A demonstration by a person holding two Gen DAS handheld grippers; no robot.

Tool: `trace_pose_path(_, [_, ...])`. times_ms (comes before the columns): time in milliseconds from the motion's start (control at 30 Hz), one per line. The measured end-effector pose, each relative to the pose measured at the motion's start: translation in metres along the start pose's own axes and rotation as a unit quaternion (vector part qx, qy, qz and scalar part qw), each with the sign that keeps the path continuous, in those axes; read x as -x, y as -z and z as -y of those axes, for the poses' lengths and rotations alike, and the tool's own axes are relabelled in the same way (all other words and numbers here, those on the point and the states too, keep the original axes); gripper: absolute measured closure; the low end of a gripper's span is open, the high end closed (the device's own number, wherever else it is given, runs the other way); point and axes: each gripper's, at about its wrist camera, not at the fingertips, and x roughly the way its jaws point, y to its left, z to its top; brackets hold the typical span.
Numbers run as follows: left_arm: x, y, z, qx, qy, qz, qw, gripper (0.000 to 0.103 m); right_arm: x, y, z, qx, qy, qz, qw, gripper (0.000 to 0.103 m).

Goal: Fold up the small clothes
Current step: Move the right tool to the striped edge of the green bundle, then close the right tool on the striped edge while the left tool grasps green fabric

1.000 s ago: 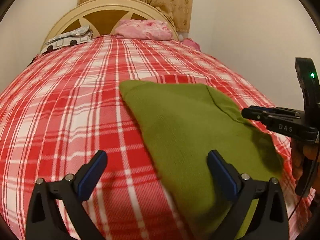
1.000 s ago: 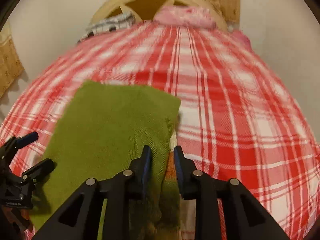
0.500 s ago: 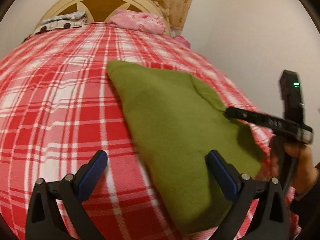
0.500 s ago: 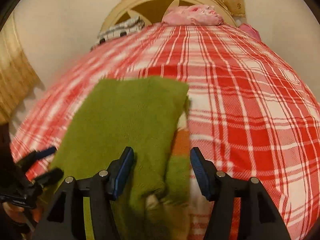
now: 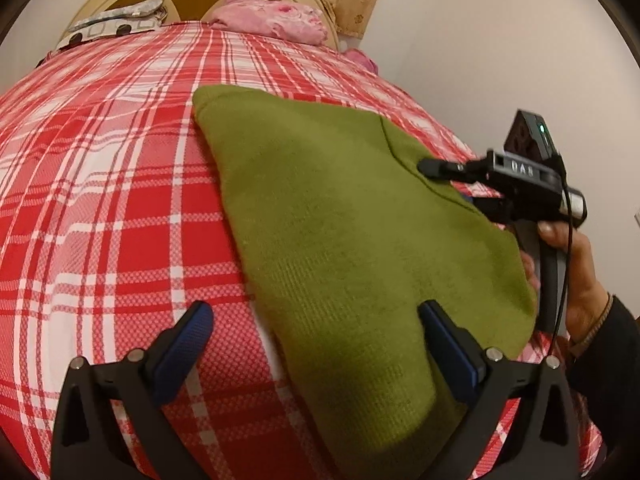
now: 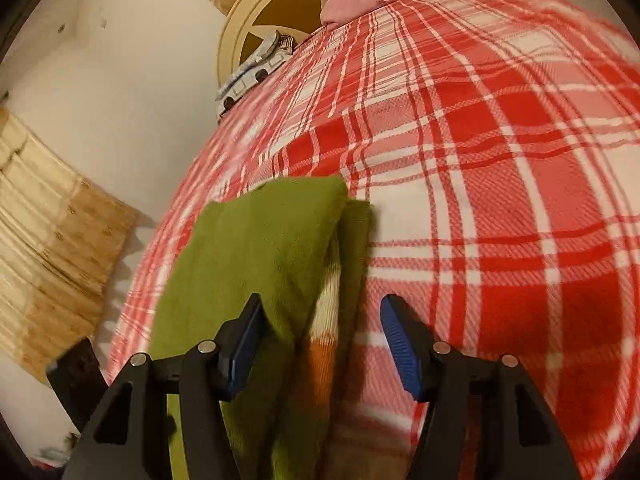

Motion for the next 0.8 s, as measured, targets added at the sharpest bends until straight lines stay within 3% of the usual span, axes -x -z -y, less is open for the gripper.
trace_pose_path(600, [-0.006, -0.003, 0.001, -0.004, 0.006, 0.001, 1.0000, 0.000, -0.029, -0.006, -0.016, 0.050, -0.040, -0.024, 0.998, 0.044])
trace_pose_path(800, [-0.007, -0.004, 0.001, -0.004, 0.013, 0.001, 0.9999, 0.000, -0.030, -0.004, -0.014, 0.044, -0.040, -0.020, 0.998, 0.056])
